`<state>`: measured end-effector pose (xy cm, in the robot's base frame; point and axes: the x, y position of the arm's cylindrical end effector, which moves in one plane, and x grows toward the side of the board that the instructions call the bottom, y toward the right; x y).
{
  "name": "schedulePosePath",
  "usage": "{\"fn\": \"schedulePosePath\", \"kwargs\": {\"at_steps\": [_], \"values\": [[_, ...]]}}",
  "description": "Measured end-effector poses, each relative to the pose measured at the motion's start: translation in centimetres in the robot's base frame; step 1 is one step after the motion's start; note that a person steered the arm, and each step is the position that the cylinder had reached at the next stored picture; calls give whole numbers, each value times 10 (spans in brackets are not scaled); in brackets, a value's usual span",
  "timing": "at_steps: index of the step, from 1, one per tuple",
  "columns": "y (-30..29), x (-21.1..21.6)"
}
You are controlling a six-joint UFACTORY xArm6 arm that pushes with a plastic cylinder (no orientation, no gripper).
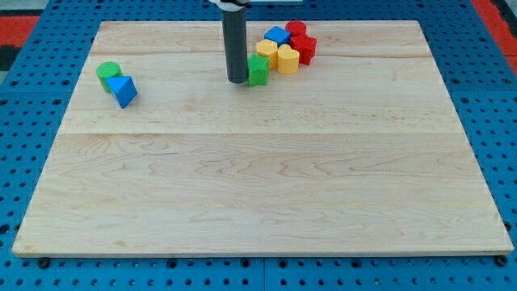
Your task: Move arm towards the bottom
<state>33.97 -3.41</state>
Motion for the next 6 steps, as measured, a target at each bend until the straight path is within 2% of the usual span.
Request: {"fn": "schedulePosePath", "kwargs": {"at_steps": [1,2,4,5,6], "values": [[-1,7],[0,43],[-1,173],[-4,202],[-5,203]]}}
